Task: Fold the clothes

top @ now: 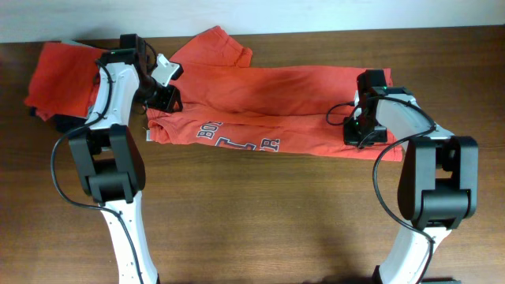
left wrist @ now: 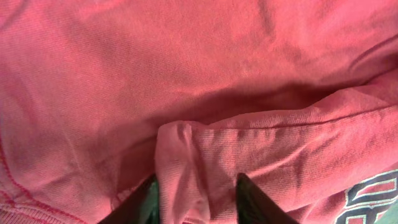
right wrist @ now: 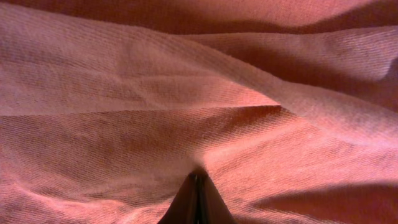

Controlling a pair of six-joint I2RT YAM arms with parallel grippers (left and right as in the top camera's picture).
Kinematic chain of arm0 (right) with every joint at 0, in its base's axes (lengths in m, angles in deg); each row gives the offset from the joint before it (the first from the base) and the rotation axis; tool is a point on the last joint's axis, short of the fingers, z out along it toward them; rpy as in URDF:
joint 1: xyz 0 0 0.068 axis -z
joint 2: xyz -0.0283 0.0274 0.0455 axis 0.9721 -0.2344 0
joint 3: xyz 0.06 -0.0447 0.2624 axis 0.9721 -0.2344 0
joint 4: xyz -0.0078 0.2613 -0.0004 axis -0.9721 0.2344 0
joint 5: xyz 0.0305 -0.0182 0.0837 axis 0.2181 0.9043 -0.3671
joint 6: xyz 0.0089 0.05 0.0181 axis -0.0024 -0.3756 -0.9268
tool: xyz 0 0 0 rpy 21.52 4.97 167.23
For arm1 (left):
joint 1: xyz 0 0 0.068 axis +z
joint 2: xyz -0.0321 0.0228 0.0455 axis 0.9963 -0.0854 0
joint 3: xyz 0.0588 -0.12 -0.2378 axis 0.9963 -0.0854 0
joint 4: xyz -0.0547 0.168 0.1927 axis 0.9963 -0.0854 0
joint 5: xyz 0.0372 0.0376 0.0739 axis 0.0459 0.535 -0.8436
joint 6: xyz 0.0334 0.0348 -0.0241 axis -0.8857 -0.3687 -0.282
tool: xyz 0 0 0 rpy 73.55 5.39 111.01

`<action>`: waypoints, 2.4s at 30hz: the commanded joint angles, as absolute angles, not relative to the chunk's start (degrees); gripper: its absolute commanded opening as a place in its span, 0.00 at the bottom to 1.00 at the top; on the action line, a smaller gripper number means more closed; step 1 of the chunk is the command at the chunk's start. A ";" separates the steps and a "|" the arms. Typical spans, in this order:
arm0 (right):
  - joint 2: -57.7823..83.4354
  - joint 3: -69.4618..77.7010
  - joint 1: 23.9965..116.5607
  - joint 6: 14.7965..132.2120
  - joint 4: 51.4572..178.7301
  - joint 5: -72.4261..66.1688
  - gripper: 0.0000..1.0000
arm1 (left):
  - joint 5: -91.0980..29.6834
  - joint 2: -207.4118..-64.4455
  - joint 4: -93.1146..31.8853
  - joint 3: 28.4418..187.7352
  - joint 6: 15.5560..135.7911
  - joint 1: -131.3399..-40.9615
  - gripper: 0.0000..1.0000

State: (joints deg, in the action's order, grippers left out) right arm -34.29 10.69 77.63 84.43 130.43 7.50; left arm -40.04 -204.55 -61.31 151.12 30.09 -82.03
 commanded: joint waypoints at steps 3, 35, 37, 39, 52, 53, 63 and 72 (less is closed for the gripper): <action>-36.03 9.90 77.59 83.95 129.86 8.66 0.04 | -38.58 -205.62 -61.20 151.85 29.48 -82.10 0.34; -36.03 9.90 77.59 83.95 129.88 8.66 0.04 | -48.91 -205.77 -45.88 151.85 47.77 -81.57 0.03; -36.03 9.90 77.59 83.95 129.86 8.66 0.04 | -48.94 -205.77 -45.42 151.85 47.77 -81.57 0.03; -36.03 9.90 77.59 83.95 129.86 8.66 0.04 | -48.96 -205.77 -45.36 151.85 47.75 -81.57 0.04; -36.03 9.90 77.59 83.95 129.81 8.66 0.04 | -47.91 -204.40 -47.98 158.05 52.60 -81.55 0.93; -36.03 9.90 77.59 83.95 129.62 8.66 0.04 | -46.82 -204.11 -48.70 158.95 53.02 -81.55 0.93; -33.61 17.64 77.59 88.41 136.15 3.13 0.04 | -44.87 -203.65 -63.87 160.30 53.37 -81.57 0.01; -33.91 20.04 77.59 93.18 137.42 -2.86 0.04 | -46.14 -203.72 -69.71 158.27 53.83 -81.97 0.01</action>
